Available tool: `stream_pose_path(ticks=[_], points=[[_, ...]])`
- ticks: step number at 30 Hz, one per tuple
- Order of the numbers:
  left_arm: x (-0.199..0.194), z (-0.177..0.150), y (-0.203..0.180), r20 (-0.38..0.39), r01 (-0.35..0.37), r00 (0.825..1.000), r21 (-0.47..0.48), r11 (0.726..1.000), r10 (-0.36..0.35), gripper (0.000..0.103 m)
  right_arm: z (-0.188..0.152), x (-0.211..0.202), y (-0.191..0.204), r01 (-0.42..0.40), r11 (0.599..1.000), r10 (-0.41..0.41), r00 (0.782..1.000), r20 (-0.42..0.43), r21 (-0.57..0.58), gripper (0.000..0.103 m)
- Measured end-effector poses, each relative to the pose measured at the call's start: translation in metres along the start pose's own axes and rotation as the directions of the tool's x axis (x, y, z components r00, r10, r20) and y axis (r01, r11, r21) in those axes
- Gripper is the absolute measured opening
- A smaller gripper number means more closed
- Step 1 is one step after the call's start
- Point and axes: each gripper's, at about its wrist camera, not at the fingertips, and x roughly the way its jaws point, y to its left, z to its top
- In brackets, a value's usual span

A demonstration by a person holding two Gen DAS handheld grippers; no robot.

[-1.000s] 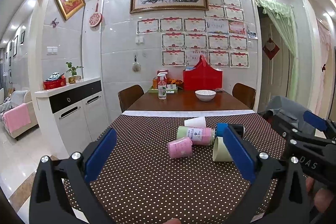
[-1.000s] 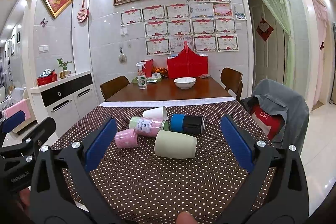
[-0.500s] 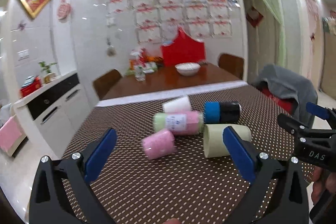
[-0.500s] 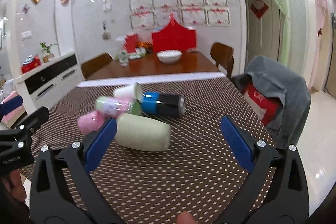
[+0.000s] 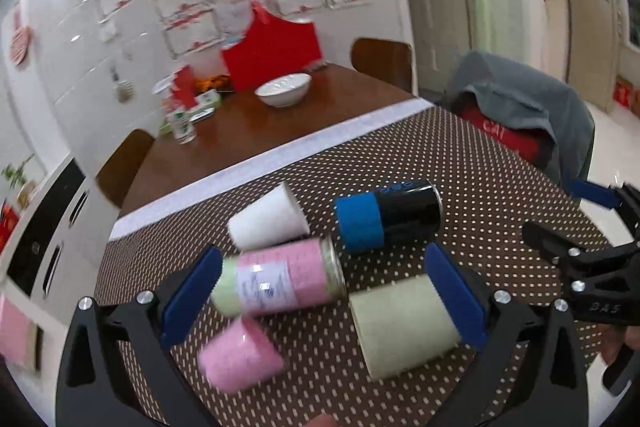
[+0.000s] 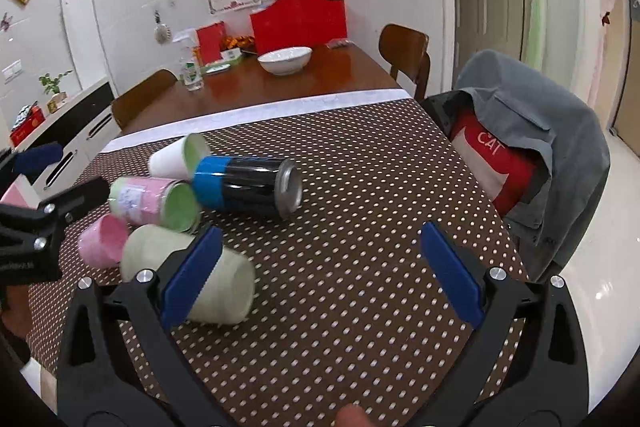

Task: Flip cup upside down
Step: 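Reach the left tool to the black-and-blue can and close on it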

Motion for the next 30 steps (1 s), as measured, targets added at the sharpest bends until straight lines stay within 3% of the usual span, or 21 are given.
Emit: stream_pose_path(ticks=[5,12,23,30], points=[[0.051,0.02,-0.015,-0.107,0.072,0.993,0.152,0.986,-0.056,0.099,0.011,0.018,-0.011,0.017,1.0,-0.016,1.0,-0.021,0.017,0.097],[0.111,0.038,-0.039,-0.247,0.221,0.958,0.317,0.922,-0.145,0.099,0.023,0.043,-0.024,0.054,0.998,-0.052,0.997,-0.049,0.043,0.097],[0.177,0.043,-0.061,-0.413,0.353,0.895,0.416,0.838,-0.171,0.099,0.026,0.075,-0.037,0.06,0.997,-0.054,0.994,-0.092,0.057,0.097],[0.2,0.047,-0.073,-0.459,0.389,0.871,0.433,0.813,-0.173,0.098,0.026,0.089,-0.042,0.057,0.995,-0.048,0.993,-0.111,0.076,0.097]])
